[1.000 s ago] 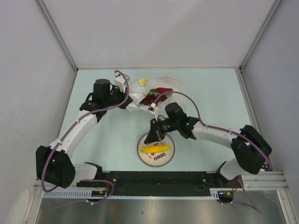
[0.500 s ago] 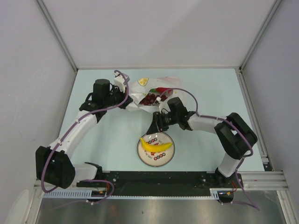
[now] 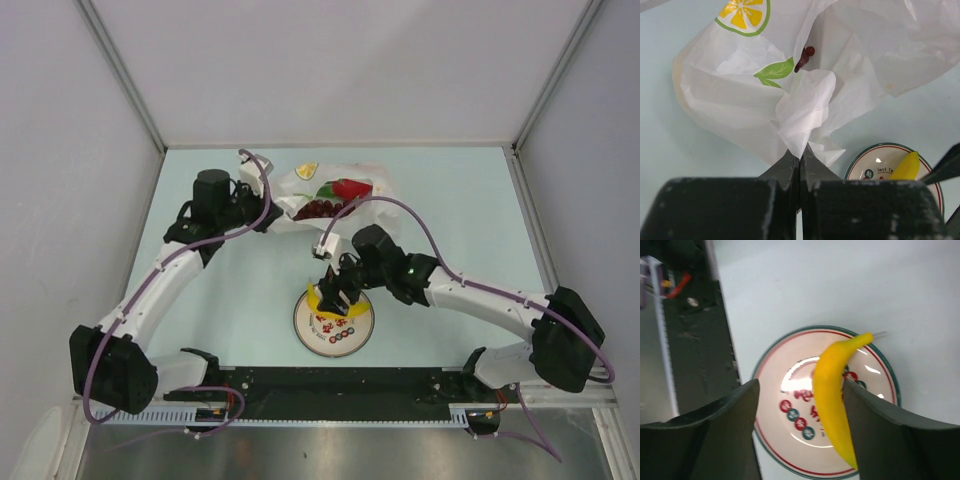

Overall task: Take the fake fruits out of the plastic bag
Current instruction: Place the fake fruit on the plate.

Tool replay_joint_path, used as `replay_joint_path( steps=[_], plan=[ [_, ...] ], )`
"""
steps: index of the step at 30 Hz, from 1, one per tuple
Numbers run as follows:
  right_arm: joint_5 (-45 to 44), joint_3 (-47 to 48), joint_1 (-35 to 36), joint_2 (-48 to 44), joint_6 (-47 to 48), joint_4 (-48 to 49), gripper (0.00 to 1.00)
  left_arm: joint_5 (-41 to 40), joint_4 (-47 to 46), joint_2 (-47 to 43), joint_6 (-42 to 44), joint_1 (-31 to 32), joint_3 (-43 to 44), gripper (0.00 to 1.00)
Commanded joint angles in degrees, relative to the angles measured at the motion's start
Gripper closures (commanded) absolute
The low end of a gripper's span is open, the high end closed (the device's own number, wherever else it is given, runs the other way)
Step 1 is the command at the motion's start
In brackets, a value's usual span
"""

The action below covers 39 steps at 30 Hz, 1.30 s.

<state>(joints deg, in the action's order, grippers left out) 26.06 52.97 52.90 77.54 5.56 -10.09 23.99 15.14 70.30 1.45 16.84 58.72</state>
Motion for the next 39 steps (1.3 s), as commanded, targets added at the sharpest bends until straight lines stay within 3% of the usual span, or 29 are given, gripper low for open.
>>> replay_joint_path(
  steps=[1, 15, 17, 22, 24, 29, 30, 33, 39],
  plan=[
    [-7.43, -1.03, -0.35, 3.23, 11.13, -2.13, 0.23, 0.8, -0.9, -2.63, -0.75, -0.14, 2.72, 1.0],
    [-10.77, -0.59, 2.82, 15.61, 11.4, 1.65, 0.24, 1.06, -1.42, -6.49, -0.57, -0.67, -1.5, 1.0],
    [-10.33, -0.59, 2.9, 16.33, 10.44, 2.0, 0.29, 1.15, -1.43, -6.76, -0.57, -0.84, -1.59, 1.0],
    [-14.88, 0.46, 4.83, 16.77, 7.54, 2.71, 0.52, 1.24, -1.43, -7.28, -0.57, -1.02, -1.59, 1.0],
    [-16.83, 0.73, 6.5, 16.59, 4.91, 2.01, 0.63, 1.24, -1.86, -7.55, -0.92, -1.11, -1.76, 1.0],
    [-17.1, 4.06, 7.83, 16.15, -7.12, -1.86, 0.73, 1.41, -1.6, -8.43, -1.01, -1.55, -2.03, 1.0],
    [-16.49, 4.42, 7.57, 15.98, -13.76, -2.21, 0.77, 1.41, -1.43, -8.51, -0.93, -1.63, -2.03, 1.0],
    [-14.12, 5.04, 6.77, 15.89, -24.24, -2.13, 0.78, 1.5, -0.9, -8.95, -0.84, -1.99, -2.12, 1.0],
    [-10.25, 5.21, 6.95, 18.96, -32.71, -1.25, 0.68, 2.2, -0.81, -9.22, -1.01, -2.43, -2.12, 1.0]
  ],
)
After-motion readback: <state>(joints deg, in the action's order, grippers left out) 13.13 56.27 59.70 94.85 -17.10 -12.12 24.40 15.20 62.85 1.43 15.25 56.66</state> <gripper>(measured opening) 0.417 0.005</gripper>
